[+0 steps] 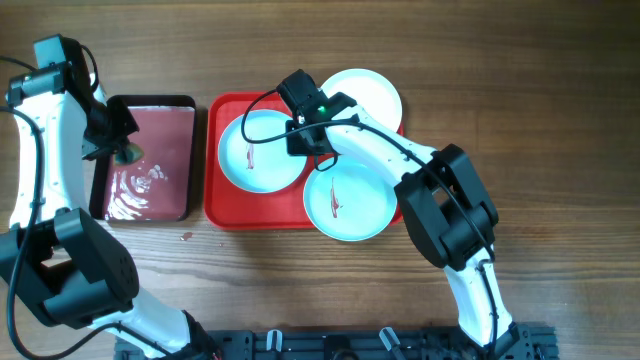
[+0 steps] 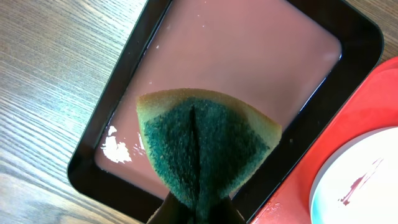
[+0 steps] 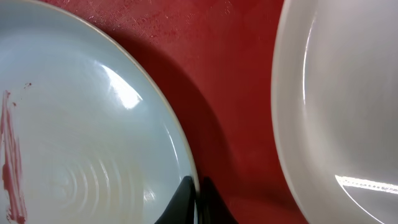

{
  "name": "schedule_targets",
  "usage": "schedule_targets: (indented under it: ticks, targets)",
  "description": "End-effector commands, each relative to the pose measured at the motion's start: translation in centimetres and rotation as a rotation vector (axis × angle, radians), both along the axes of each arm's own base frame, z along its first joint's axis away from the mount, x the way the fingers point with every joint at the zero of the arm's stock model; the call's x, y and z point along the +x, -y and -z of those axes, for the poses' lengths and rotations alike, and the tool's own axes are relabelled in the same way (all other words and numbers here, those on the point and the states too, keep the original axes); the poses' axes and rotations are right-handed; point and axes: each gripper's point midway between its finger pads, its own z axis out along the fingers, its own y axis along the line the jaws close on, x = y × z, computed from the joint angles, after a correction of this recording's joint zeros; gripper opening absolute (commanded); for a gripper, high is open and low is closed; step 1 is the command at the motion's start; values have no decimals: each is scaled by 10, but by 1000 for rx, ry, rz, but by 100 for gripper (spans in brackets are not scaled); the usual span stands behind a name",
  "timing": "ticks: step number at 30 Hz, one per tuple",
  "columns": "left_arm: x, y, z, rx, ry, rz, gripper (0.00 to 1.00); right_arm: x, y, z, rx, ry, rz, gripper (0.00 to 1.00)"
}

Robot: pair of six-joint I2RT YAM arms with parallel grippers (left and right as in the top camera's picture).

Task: Clean dirty plates on tray and stack at the side
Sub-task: 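Wet the sponge in the black tray and move it over the blue plate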

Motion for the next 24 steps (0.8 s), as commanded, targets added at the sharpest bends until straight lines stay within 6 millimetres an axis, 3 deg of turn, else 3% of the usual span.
schedule_targets:
  ticks: [1,13,17,21,24]
  targets:
    - [4,5,-3,-17,18,1,4,-5,2,23,-33,-37,-9,4]
    - [4,8,-2,-33,20,9,4,-8,-2,23,-4,-58,-18,4]
    - [17,50,1,-168,69,138,4,-12,-6,21,83,-120,-49,4]
    - [24,125,43,-197,68,300,4,-9,-3,21,82,-120,-41,4]
    - [26,160,64,-196,96,377,4,-9,-3,21,82,-120,-41,4]
